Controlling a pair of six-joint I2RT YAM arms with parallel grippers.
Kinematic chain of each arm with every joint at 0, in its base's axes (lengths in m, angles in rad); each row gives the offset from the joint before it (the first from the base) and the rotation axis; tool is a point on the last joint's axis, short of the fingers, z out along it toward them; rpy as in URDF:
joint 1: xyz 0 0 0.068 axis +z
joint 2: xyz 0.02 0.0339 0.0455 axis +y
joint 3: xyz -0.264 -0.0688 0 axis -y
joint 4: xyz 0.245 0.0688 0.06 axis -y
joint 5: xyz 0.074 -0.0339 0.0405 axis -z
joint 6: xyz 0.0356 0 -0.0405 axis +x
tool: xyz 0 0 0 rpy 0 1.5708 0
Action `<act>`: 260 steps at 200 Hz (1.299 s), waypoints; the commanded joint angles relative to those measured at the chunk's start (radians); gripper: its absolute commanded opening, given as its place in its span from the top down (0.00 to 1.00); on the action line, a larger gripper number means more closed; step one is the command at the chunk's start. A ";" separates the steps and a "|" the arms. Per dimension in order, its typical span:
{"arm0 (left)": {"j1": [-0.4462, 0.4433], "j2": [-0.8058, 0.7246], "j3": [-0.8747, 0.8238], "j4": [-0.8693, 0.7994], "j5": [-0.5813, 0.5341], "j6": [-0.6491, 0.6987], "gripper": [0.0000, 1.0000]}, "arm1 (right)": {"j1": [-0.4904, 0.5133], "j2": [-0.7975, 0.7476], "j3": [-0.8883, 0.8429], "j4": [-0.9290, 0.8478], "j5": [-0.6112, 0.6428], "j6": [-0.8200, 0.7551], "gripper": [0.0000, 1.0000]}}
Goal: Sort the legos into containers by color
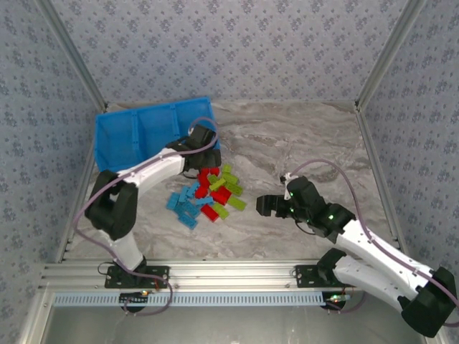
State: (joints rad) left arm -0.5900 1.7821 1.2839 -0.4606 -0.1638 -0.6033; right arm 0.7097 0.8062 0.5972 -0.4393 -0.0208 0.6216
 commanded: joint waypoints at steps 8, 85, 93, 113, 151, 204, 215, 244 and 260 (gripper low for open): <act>0.005 0.062 0.092 -0.138 -0.090 -0.185 0.34 | 0.005 -0.058 -0.016 -0.059 0.063 0.041 0.04; 0.055 0.166 0.087 -0.018 0.004 -0.257 0.42 | 0.008 -0.068 -0.020 -0.072 0.071 0.061 0.04; 0.057 0.177 0.089 -0.015 0.016 -0.255 0.43 | 0.007 -0.067 -0.016 -0.077 0.071 0.063 0.04; 0.057 0.198 0.091 -0.004 0.057 -0.245 0.45 | 0.010 -0.067 -0.009 -0.080 0.072 0.067 0.04; 0.057 0.204 0.060 0.025 0.104 -0.234 0.55 | 0.017 -0.057 -0.002 -0.076 0.070 0.078 0.04; 0.058 0.118 0.052 0.016 0.107 -0.203 0.77 | 0.049 -0.017 0.037 -0.071 0.090 0.077 0.04; 0.057 0.082 0.053 0.003 0.105 -0.195 0.80 | 0.059 -0.015 0.045 -0.070 0.100 0.076 0.04; 0.048 -0.049 0.059 -0.051 0.065 -0.157 0.82 | 0.078 -0.023 0.052 -0.070 0.126 0.076 0.04; 0.048 -0.128 0.067 -0.087 0.021 -0.128 0.84 | 0.080 -0.029 0.054 -0.070 0.133 0.078 0.04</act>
State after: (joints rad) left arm -0.5331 1.7966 1.3342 -0.4801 -0.0807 -0.7879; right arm 0.7803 0.7921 0.6205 -0.4973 0.0700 0.6853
